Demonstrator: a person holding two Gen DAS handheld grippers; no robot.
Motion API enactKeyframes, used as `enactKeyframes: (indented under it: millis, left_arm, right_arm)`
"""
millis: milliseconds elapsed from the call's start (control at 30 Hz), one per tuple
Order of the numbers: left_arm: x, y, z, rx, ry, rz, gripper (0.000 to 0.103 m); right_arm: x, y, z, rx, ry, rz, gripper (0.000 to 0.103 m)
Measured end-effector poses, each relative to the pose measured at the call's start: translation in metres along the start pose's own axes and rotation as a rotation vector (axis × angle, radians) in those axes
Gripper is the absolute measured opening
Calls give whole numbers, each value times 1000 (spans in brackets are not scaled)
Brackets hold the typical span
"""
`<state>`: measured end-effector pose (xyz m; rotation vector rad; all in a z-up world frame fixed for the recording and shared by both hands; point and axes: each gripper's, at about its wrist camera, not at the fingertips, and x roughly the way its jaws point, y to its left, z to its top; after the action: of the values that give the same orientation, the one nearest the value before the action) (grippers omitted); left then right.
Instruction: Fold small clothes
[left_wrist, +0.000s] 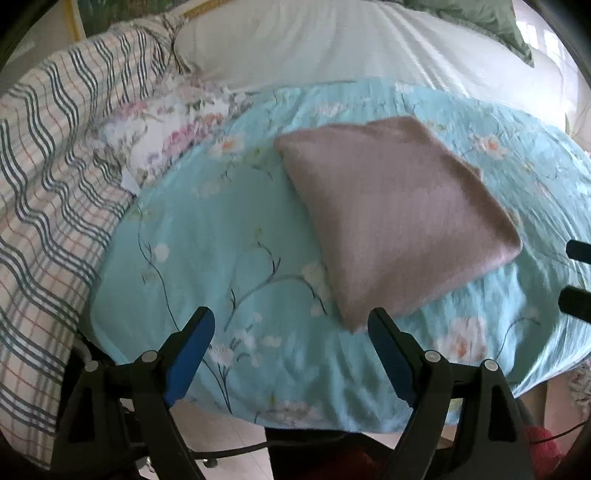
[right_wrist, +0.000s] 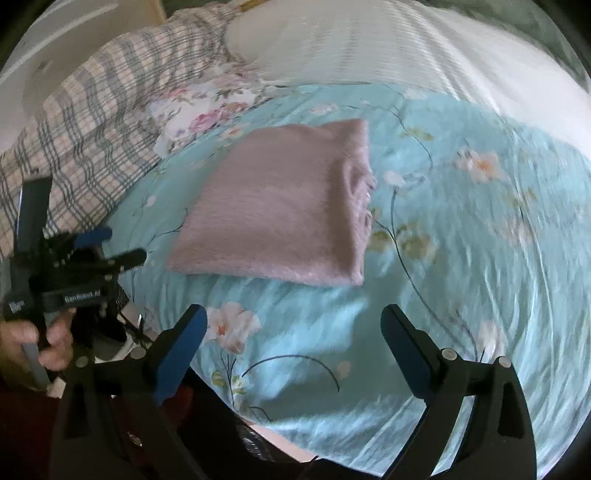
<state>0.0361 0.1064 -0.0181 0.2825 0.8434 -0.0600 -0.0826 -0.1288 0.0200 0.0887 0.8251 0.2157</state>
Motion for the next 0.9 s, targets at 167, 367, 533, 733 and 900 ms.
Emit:
enactKeyframes:
  millis: [167,367,533,733,900]
  left_arm:
    - [0,-7,9,15,-6,15,87]
    - [5,-14,10,37,6,6,88]
    - [13,-14,11,26,22,-13,88]
    - [24,-9,22,11,32,-42,89]
    - [37,-3,38,-1,27,-50,89]
  right_arm:
    - [10,5,10,-59,-14,-19,100]
    - [25,-1,9,1,24,44,100]
    - [31,-3,7,10,40,28,100]
    - [36,-11,21,33,32,30,100]
    - [43,-21,39,54,20,41,100]
